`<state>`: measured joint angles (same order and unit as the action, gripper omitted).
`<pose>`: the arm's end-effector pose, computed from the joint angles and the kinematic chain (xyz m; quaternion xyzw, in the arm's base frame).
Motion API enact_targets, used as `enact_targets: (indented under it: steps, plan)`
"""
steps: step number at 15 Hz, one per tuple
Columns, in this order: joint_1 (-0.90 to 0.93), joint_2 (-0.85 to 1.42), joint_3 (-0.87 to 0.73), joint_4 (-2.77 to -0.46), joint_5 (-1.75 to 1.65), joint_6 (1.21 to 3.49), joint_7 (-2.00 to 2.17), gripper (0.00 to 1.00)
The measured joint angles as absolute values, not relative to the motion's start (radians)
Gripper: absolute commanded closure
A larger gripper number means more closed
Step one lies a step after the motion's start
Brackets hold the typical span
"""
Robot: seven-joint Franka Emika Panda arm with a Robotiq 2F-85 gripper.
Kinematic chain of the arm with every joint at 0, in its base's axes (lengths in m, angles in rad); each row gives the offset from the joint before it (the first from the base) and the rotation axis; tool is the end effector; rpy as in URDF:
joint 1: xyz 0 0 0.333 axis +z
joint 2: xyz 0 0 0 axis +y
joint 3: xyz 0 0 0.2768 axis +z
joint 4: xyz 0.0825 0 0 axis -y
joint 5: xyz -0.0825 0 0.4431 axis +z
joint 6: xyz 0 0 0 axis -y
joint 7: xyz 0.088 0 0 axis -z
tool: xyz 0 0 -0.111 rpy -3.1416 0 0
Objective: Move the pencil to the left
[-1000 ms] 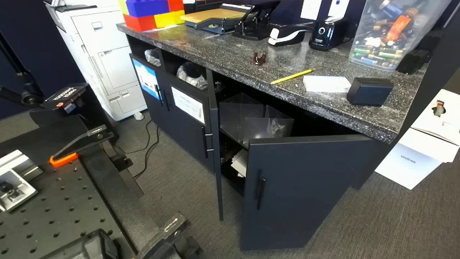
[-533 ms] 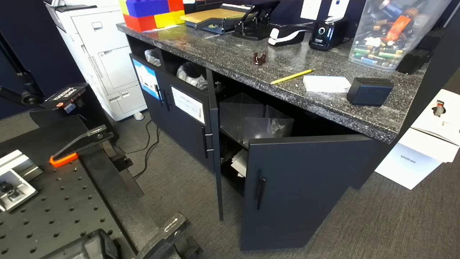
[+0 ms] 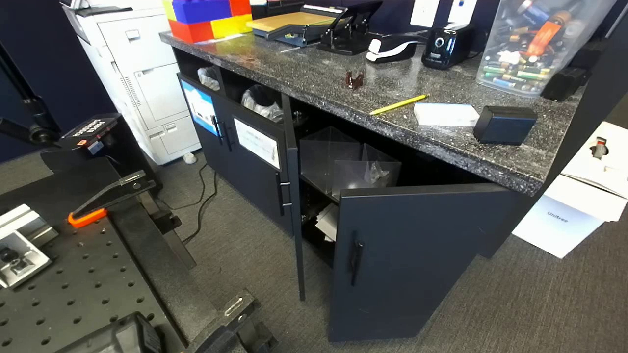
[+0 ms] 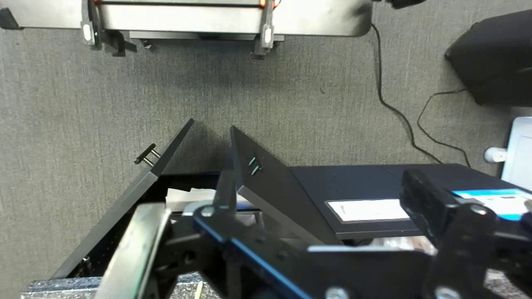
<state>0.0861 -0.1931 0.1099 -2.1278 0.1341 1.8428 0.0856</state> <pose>0.5363 0.1186 0.4211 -0.9970 -0.0326 0.0531 0.0462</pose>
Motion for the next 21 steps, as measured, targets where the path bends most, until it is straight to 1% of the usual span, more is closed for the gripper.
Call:
enact_targets:
  steps: [3, 6, 13, 21]
  plan:
    - [0.052, -0.022, 0.08, -2.086, 0.069, 1.961, 0.063, 0.0]
    - [0.042, 0.167, 0.057, -1.978, 0.016, 2.028, 0.062, 0.0]
    - [0.049, 0.58, 0.013, -1.589, -0.086, 2.044, 0.082, 0.0]
    - [0.08, 0.935, -0.035, -1.172, -0.115, 2.041, 0.13, 0.0]
